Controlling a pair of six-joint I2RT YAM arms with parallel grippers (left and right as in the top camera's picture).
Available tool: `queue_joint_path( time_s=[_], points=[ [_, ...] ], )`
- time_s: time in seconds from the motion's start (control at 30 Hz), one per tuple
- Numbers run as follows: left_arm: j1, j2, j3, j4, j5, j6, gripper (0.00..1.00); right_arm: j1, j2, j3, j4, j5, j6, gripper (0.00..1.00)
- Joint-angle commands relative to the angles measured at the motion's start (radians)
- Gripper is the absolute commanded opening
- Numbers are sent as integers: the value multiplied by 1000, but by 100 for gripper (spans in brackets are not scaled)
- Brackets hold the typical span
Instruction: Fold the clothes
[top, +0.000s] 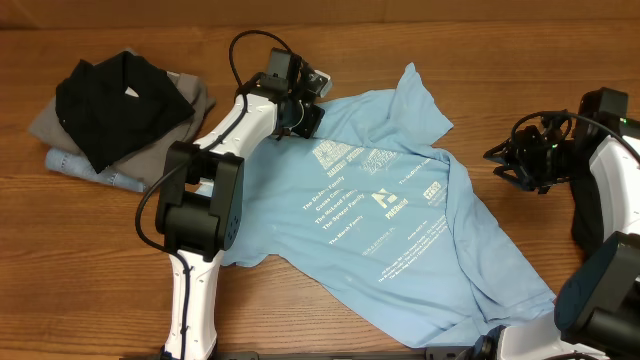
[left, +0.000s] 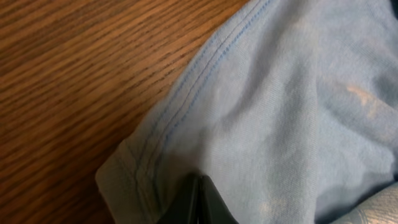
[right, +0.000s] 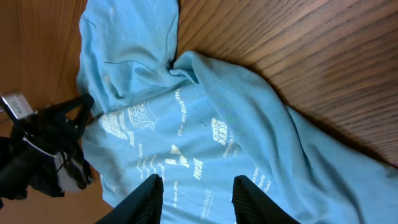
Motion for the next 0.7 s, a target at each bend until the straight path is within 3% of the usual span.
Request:
queue_joint_path(
  time_s=[0.0, 0.2, 0.5, 0.67],
  points=[
    [5, 89, 3, 11, -81, 6, 4, 3, -27, 20, 2, 2, -11, 40],
    [68, 119, 5, -6, -464, -179, 4, 3, -27, 20, -9, 56, -11, 41],
    [233, 32, 100, -124, -456, -237, 4, 95, -26, 7, -6, 116, -117, 45],
    [267, -29, 159, -182, -451, -304, 4, 220, -25, -47, 26, 279, -116, 48]
  ],
)
